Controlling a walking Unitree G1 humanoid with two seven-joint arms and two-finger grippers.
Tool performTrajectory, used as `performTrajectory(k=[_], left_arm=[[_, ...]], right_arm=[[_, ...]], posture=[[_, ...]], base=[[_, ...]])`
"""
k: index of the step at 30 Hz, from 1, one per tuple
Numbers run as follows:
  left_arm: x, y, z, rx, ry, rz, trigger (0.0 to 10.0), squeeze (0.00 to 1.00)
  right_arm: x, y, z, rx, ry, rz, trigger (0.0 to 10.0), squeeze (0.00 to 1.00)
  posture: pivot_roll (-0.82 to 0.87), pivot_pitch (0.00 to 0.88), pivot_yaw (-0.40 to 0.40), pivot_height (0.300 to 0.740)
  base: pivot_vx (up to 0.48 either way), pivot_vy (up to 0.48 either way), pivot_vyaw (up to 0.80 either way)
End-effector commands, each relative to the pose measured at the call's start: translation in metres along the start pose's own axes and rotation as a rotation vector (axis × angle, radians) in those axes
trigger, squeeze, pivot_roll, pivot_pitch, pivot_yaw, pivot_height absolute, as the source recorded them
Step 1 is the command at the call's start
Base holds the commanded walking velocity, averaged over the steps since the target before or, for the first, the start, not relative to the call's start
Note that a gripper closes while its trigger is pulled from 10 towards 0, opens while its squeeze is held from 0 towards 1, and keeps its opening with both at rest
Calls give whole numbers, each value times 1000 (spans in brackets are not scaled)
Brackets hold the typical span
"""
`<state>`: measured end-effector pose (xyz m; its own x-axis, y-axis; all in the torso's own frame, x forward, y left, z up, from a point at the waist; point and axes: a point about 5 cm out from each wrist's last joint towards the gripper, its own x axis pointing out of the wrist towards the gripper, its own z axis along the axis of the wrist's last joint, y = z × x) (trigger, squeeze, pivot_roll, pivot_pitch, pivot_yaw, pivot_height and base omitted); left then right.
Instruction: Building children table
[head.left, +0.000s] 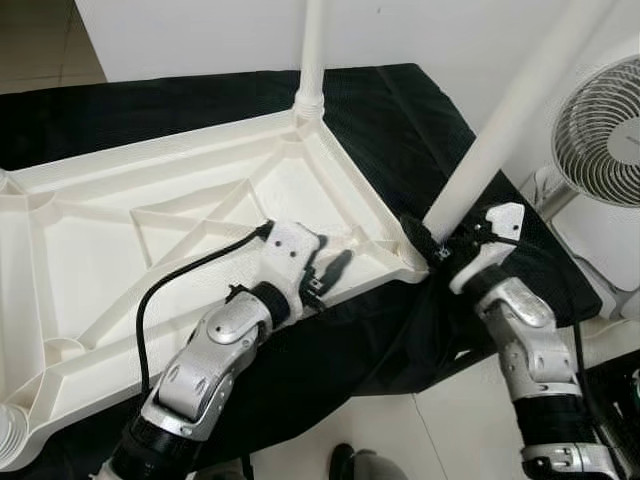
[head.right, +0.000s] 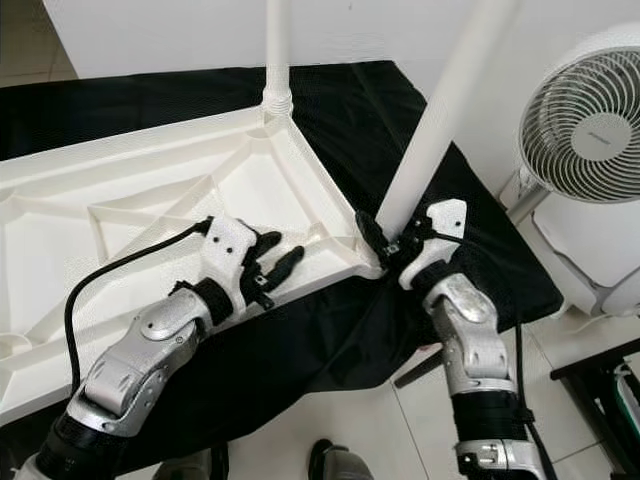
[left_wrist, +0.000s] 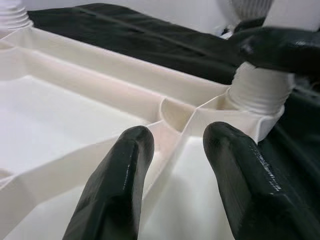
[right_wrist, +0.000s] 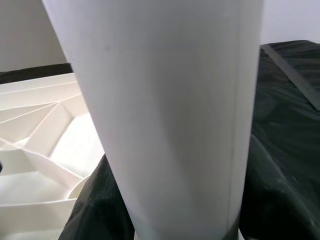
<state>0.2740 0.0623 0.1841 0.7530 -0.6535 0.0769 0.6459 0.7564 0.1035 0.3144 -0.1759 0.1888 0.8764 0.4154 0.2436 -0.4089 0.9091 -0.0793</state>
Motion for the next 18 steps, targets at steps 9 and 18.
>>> performTrajectory(k=[9,18], left_arm=[[1,1,13,26,-83,20,10000,0],[-1,-7,11,39,-99,-61,10000,0]], right_arm=[[-2,45,-10,28,69,-366,10000,0],[-5,63,-12,72,90,-416,10000,0]], posture=[[71,171,-86,740],[69,152,-88,740]], base=[[0,0,0],[0,0,0]])
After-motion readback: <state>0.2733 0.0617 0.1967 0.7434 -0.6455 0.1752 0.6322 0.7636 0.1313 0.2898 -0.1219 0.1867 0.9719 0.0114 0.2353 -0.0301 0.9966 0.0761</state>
